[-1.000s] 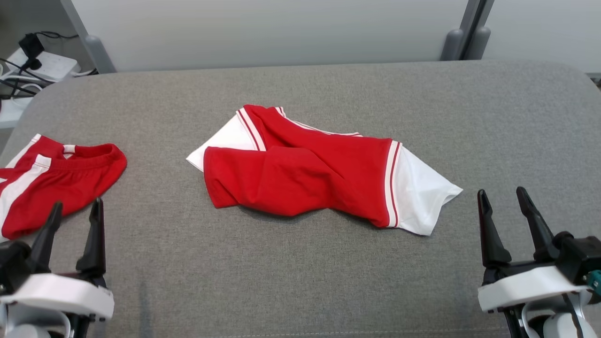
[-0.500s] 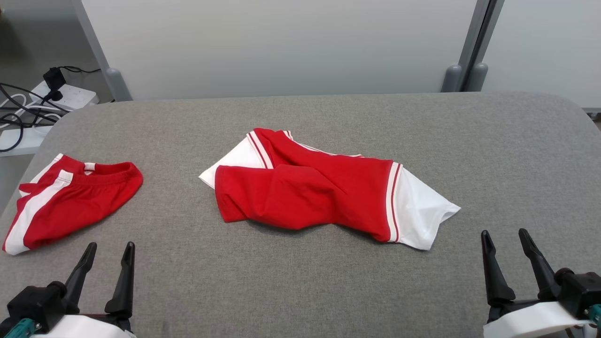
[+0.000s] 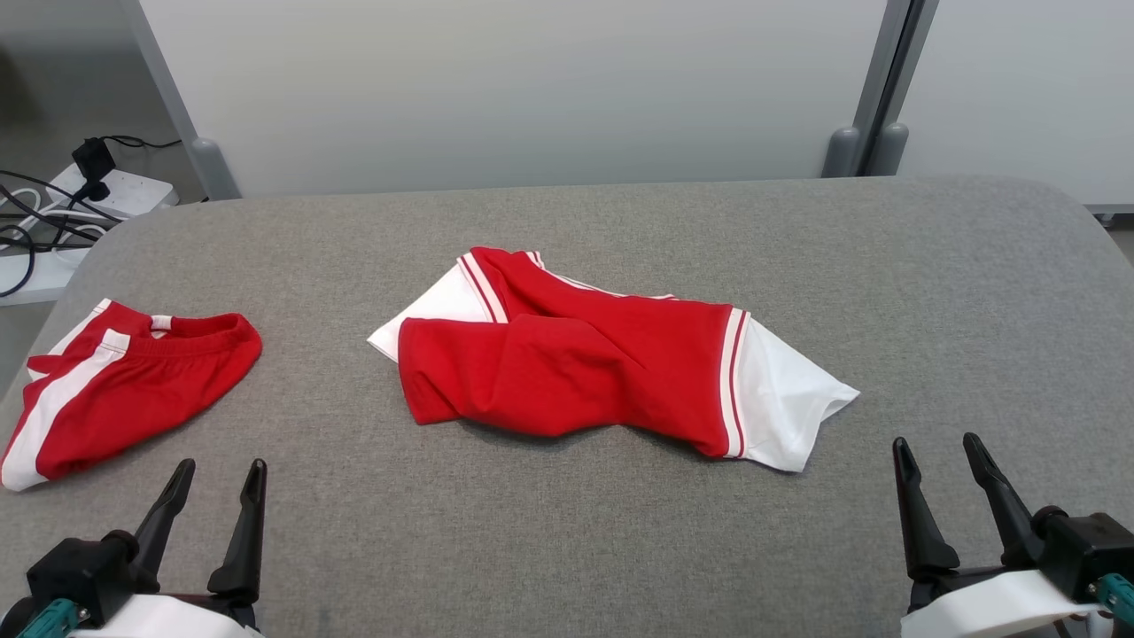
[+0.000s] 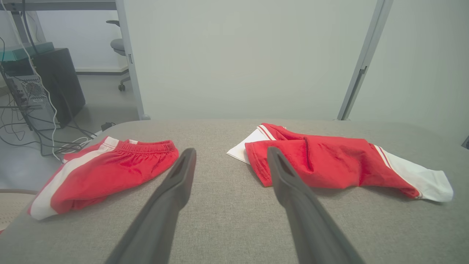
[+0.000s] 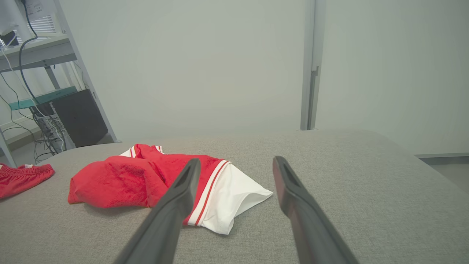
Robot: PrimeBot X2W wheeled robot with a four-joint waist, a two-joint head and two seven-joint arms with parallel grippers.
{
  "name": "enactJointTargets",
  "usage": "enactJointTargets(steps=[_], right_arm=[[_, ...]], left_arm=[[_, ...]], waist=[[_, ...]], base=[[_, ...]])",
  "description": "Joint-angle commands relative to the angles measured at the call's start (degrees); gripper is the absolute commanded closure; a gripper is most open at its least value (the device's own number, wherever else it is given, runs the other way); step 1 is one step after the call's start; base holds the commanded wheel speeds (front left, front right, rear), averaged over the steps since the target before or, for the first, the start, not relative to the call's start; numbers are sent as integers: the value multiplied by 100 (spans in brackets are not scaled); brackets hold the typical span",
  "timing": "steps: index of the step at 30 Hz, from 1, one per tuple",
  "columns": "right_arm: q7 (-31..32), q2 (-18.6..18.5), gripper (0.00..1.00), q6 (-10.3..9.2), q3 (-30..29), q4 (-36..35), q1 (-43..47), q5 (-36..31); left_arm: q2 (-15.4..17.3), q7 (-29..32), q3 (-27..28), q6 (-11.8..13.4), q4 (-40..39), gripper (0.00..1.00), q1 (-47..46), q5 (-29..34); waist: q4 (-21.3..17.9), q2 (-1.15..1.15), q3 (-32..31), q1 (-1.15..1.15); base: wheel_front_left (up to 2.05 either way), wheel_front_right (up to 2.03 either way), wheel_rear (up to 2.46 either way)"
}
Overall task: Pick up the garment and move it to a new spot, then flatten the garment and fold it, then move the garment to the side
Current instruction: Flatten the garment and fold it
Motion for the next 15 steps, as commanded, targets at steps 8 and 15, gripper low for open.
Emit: enactJointTargets(steps=[8, 15], right_arm=[[-24, -59, 0, 41, 122, -138, -143, 37], [-18, -58, 0, 41, 127, -145, -157, 45]], left_arm=[[200, 36, 219, 126, -216, 0, -278, 9], [184, 70, 225, 200, -237, 0, -364, 14]], waist=[[-5, 0, 14, 0], [11, 0, 49, 0]], base=[[0, 0, 0], [0, 0, 0]])
